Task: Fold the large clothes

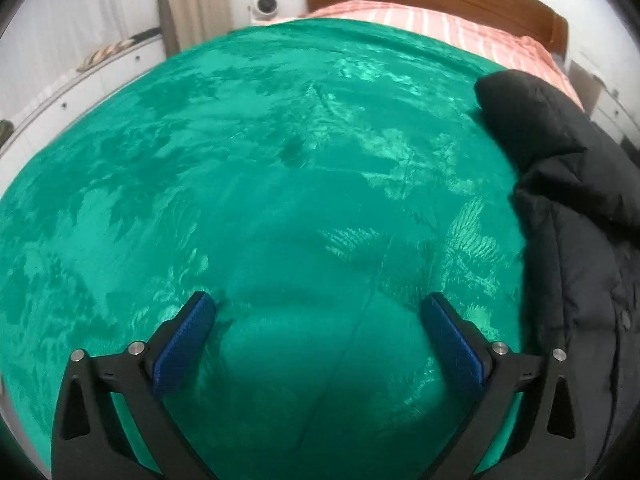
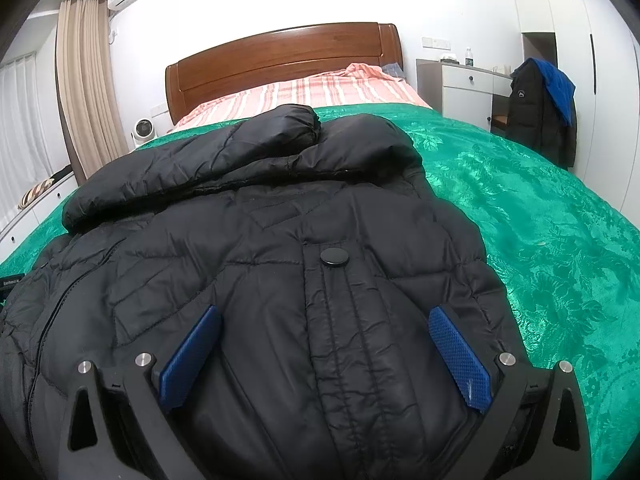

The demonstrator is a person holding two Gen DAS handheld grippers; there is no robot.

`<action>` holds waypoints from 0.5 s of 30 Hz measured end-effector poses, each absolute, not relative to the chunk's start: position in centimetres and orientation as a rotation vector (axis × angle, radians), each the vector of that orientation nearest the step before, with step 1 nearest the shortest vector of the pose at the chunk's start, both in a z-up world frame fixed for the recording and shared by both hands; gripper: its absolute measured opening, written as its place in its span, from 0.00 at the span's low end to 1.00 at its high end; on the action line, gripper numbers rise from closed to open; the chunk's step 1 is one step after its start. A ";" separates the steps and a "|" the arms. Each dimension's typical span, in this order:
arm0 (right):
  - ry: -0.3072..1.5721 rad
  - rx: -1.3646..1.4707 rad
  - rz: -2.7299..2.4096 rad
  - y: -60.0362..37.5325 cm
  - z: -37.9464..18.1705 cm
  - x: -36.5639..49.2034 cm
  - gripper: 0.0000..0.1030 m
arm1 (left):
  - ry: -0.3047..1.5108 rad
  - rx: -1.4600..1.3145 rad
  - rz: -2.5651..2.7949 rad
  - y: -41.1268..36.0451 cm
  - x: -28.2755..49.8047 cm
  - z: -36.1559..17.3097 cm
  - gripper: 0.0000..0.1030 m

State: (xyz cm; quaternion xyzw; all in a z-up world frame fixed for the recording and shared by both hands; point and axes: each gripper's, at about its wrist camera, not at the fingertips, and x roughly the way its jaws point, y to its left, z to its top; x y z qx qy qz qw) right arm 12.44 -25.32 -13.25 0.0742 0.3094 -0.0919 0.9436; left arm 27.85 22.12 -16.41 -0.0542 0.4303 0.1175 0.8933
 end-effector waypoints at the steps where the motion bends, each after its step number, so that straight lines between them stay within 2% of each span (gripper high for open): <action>1: 0.631 0.151 -0.187 -25.3 -13.3 12.4 1.00 | 0.885 -0.098 0.250 21.9 27.8 -16.5 1.00; 15: 0.648 0.150 -0.184 -25.3 -13.1 12.4 1.00 | 0.885 -0.127 0.237 22.5 27.7 -16.2 1.00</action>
